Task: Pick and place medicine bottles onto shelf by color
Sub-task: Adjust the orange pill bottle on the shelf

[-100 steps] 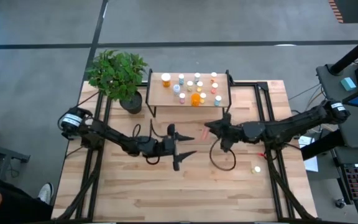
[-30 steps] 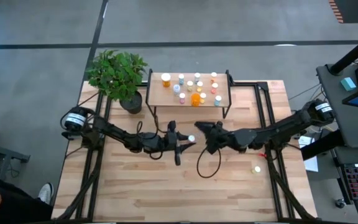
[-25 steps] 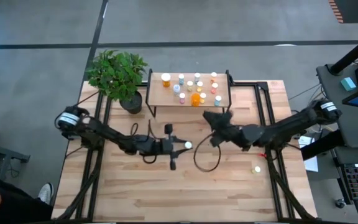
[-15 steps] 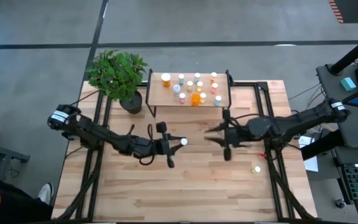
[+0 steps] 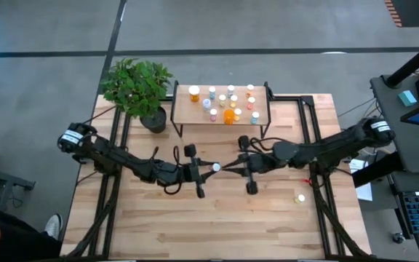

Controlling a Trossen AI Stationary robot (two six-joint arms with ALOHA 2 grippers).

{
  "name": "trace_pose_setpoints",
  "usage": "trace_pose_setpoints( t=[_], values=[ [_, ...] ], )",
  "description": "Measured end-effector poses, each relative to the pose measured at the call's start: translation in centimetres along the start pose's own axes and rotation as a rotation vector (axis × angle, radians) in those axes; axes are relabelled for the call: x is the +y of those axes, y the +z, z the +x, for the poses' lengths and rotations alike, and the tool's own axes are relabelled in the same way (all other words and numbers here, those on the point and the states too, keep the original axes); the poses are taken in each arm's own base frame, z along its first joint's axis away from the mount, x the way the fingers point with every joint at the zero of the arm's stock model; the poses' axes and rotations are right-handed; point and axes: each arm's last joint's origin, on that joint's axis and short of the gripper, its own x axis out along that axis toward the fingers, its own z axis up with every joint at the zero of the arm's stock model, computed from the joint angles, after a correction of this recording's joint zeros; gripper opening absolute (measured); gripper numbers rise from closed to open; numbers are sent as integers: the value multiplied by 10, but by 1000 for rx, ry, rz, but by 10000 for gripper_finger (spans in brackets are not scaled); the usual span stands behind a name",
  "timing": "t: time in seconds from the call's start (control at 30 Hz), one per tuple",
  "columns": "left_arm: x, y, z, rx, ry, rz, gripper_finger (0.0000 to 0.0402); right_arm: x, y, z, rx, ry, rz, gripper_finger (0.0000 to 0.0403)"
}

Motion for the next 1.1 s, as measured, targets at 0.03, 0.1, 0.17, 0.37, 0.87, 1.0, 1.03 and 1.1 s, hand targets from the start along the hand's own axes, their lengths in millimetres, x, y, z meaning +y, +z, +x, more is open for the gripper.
trace_pose_setpoints(
  t=[0.03,0.1,0.17,0.37,0.87,1.0,1.03,1.1],
  values=[
    [0,0,0,0,-1,0,79,-2,-5,4,20,-11,8,9],
    [-1,1,-1,-3,-4,-1,79,-7,-16,11,59,-31,34,9],
    [-2,1,-1,-5,-6,-1,79,-12,-27,17,95,-40,63,8],
    [-3,-2,-2,11,-5,2,79,-21,-35,24,126,-49,92,8],
    [-3,-4,-2,25,-5,-28,79,-20,-30,32,168,8,83,8],
    [-3,-3,-2,22,-6,-34,79,-21,-15,34,128,30,71,8],
    [-3,-3,-2,23,-7,-33,79,-21,-11,35,114,45,72,8],
    [-3,-3,-2,23,-7,-33,79,-19,-12,37,136,62,74,8]
  ],
)
